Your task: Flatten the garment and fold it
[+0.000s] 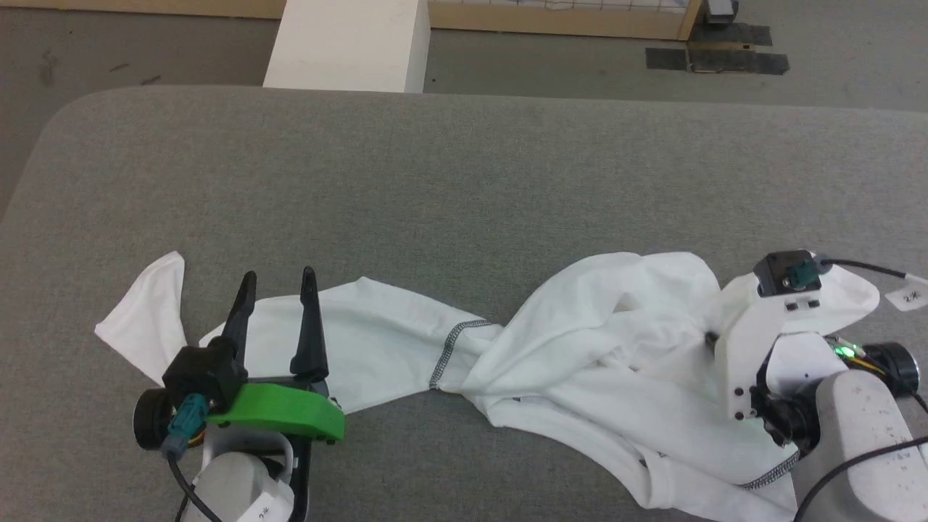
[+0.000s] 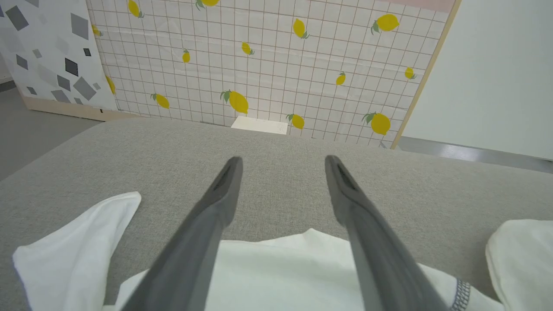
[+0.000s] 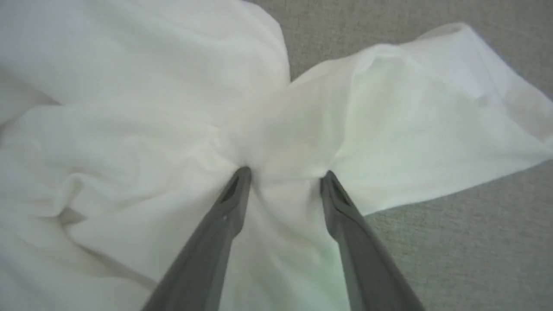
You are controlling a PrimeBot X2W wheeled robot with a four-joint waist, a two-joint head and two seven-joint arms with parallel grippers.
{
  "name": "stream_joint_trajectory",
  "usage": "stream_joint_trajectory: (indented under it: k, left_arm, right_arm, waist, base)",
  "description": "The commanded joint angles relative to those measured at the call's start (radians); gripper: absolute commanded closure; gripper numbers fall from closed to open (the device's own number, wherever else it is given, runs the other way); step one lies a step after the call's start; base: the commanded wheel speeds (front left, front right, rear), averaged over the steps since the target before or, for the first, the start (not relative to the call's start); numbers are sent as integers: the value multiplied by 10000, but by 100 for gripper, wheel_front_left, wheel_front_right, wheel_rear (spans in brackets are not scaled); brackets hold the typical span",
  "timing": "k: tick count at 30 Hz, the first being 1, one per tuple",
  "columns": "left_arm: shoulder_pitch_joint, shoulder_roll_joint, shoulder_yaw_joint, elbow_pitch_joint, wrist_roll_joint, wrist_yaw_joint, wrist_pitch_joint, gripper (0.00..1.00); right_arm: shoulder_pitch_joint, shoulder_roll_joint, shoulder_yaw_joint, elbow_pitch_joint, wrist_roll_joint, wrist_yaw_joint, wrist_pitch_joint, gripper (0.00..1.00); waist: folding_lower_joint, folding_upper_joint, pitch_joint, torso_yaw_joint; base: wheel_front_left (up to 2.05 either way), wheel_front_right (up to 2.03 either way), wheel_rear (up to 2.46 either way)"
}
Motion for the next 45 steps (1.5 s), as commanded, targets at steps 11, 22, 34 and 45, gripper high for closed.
stream_joint_trajectory:
  k: [11, 22, 34, 45]
  left_arm:
    - [-255, -18, -58, 46, 28, 30, -45, 0]
    - [-27, -18, 69, 77, 74, 69, -45, 0]
    - [276, -18, -12, 215, 56, 60, -45, 0]
    - [-789, -18, -978, 972, -630, -466, 747, 0]
  right_arm:
    - [-2546, 48, 901, 1320, 44, -15, -2234, 100]
    - [-2126, 179, -499, 1475, 364, -15, -4279, 0]
    - [1172, 237, -2251, -1593, 1271, -15, -7712, 0]
    - [2618, 239, -2049, -1821, 2155, -15, -7762, 0]
  waist:
    - [1, 0, 229, 539]
    - [1, 0, -346, 274]
    - [1, 0, -1116, -153]
    - [1, 0, -995, -929]
  base:
    - [0, 0, 0]
    - [0, 0, 0]
    - [0, 0, 0]
    - [0, 0, 0]
